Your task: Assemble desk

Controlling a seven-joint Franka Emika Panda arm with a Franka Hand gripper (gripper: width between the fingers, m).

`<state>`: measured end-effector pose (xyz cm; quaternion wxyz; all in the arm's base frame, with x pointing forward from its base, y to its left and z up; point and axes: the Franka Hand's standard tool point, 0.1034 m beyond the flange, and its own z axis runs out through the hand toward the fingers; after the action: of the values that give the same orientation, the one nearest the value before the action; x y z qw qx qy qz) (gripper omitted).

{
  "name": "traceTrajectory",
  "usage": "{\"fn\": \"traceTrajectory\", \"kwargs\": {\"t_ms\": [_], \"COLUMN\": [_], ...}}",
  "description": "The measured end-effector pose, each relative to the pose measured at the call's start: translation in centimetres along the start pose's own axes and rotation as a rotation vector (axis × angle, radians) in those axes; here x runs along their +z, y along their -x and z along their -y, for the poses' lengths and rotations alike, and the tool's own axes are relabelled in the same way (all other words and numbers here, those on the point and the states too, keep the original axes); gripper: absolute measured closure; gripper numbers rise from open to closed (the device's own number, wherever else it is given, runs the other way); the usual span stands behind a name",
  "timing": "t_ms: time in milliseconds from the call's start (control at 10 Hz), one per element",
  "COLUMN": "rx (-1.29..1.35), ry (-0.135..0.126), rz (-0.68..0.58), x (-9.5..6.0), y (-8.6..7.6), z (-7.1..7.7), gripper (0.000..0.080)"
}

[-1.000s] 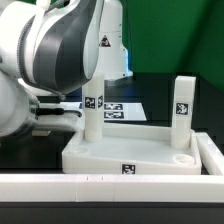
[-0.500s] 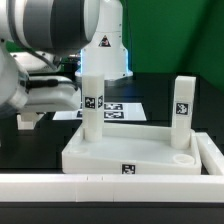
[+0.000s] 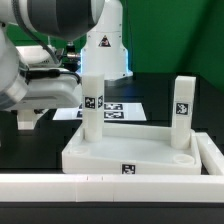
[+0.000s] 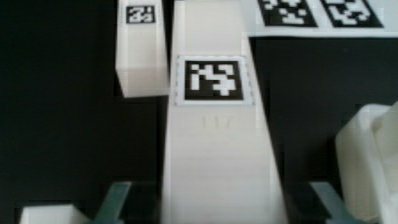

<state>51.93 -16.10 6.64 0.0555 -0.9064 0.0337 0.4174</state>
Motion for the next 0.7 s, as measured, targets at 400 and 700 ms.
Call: {"fn": "traceTrajectory", "kwargs": {"t_ms": [400,700], "rx": [-0.012,0.013], "ry": [0.042,0.048], "rz": [-0.275,-0.429], "x": [-5.0,-8.9], "y": [-0.1,0.4], "z": [0.1,1.3], "gripper": [0.0511,0.0511]}}
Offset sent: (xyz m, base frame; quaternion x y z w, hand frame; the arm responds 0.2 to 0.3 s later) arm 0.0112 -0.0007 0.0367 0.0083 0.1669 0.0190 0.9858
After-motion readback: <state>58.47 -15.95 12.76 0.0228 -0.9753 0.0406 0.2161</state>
